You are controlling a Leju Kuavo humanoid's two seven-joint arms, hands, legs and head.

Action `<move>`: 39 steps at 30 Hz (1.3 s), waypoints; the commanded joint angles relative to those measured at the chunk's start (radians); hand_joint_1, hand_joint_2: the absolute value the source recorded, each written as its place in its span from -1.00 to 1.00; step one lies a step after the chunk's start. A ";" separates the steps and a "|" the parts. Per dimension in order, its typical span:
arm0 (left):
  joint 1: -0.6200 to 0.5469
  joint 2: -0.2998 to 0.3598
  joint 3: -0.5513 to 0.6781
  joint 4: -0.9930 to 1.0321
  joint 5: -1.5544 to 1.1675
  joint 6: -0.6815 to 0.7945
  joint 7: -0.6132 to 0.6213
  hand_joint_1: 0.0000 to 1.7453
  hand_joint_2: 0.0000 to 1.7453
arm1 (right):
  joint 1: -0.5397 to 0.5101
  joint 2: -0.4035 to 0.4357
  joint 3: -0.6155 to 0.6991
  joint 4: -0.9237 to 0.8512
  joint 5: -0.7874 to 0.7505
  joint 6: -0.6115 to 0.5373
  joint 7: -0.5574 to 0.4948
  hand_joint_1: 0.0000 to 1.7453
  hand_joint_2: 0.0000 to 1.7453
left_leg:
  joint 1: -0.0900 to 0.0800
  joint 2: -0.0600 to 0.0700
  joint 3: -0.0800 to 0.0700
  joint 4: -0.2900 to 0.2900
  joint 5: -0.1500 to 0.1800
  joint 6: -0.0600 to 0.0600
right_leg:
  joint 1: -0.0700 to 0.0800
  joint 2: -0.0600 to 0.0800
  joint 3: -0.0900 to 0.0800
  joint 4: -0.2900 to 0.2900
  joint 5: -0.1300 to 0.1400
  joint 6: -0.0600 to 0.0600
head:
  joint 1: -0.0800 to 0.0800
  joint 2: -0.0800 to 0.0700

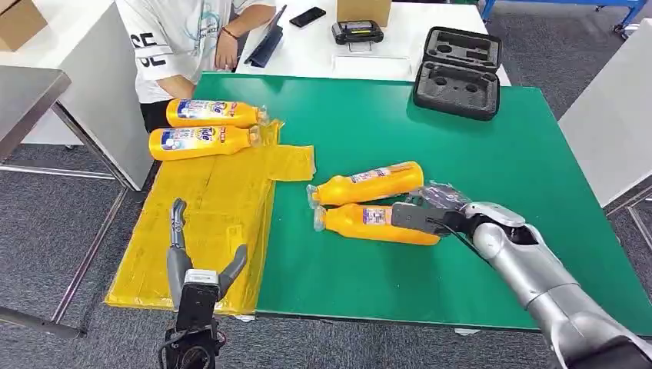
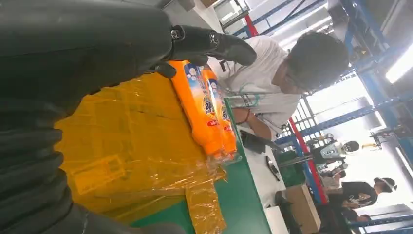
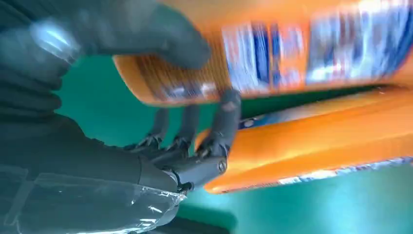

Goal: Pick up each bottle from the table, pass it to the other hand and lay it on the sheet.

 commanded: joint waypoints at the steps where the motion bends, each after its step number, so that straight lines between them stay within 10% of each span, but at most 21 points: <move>1: -0.012 0.023 -0.003 0.045 0.003 0.012 0.000 -1.00 1.00 | 0.029 -0.027 0.036 0.004 -0.021 -0.034 -0.005 0.80 1.00 | 0.001 0.000 0.004 -0.001 -0.002 -0.001 | 0.001 0.000 0.005 -0.001 -0.001 -0.001 | 0.000 0.000; 22: -0.023 0.029 -0.005 0.061 -0.009 -0.007 0.016 -1.00 1.00 | 0.112 -0.029 0.007 -0.042 -0.014 -0.037 0.009 0.66 1.00 | 0.001 0.001 0.007 -0.002 -0.002 -0.002 | 0.001 0.001 0.007 -0.003 -0.001 -0.002 | 0.000 0.000; 30: -0.002 0.027 -0.011 0.045 -0.021 0.009 0.013 -1.00 1.00 | 0.169 -0.046 -0.060 -0.105 0.003 -0.092 0.013 -1.00 1.00 | 0.001 0.000 0.005 -0.001 -0.002 -0.001 | 0.001 -0.001 0.005 -0.003 -0.001 -0.002 | 0.000 0.000; 39: 0.031 0.013 0.003 -0.007 -0.011 0.024 -0.036 -1.00 1.00 | 0.162 -0.036 -0.095 -0.207 0.048 -0.111 0.012 -1.00 1.00 | 0.000 0.002 0.004 -0.001 -0.002 -0.001 | 0.001 0.002 0.004 -0.001 -0.001 -0.002 | 0.000 0.000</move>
